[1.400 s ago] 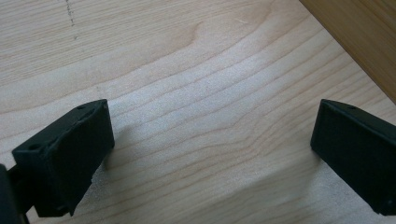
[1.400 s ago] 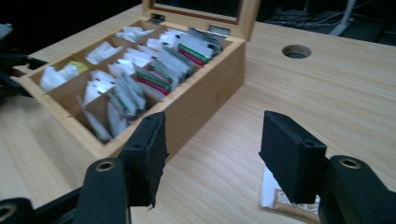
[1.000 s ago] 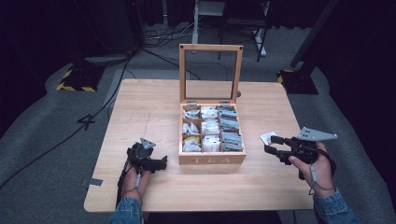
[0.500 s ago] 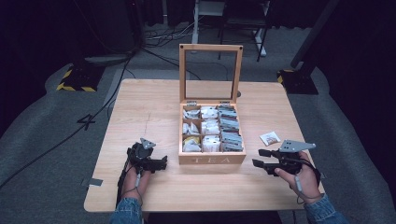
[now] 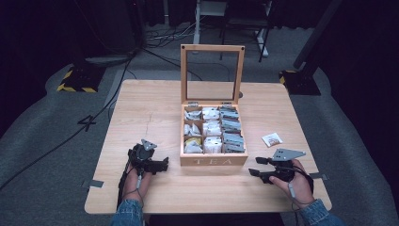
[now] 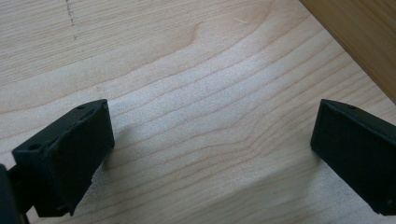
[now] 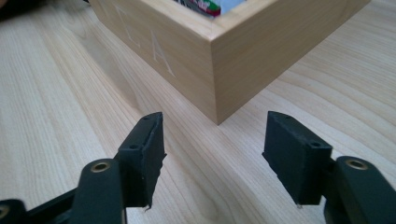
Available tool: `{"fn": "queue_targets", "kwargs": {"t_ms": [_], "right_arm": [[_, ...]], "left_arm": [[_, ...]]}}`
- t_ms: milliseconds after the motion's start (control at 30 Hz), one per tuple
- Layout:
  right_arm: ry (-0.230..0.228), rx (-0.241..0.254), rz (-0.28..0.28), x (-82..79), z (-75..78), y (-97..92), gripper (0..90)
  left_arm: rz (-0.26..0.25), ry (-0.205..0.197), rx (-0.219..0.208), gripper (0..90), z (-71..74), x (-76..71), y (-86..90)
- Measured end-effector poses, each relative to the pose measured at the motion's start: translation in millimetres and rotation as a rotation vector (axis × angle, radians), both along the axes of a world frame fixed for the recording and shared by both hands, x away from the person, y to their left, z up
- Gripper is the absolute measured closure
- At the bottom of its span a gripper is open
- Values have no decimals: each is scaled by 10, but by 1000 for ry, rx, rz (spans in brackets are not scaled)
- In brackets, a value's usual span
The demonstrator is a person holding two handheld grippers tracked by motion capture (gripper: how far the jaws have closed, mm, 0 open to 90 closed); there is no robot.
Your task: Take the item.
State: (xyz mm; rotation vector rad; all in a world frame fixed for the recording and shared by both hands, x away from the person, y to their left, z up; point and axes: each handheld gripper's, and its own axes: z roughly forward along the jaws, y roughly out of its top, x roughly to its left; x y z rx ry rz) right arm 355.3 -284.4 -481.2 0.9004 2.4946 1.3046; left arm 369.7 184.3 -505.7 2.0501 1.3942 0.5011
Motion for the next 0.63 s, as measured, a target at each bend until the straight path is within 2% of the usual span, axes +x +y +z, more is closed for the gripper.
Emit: {"fn": "queue_targets", "kwargs": {"t_ms": [200,333,400,500,567,633], "right_arm": [[7,-28,1,43,-147,-5,350],[2,-75,2,60,-221,8,303],[-2,-87,-2,58,-225,23,242],[-32,-153,45,52,-236,86,120],[-23,-163,68,58,-242,120,62],[-21,-167,71,62,-245,130,46]], "left_arm": [[0,0,0,0,0,0,0],[0,0,0,0,0,0,0],[0,0,0,0,0,0,0],[0,0,0,0,0,0,0],[0,0,0,0,0,0,0],[0,0,0,0,0,0,0]]}}
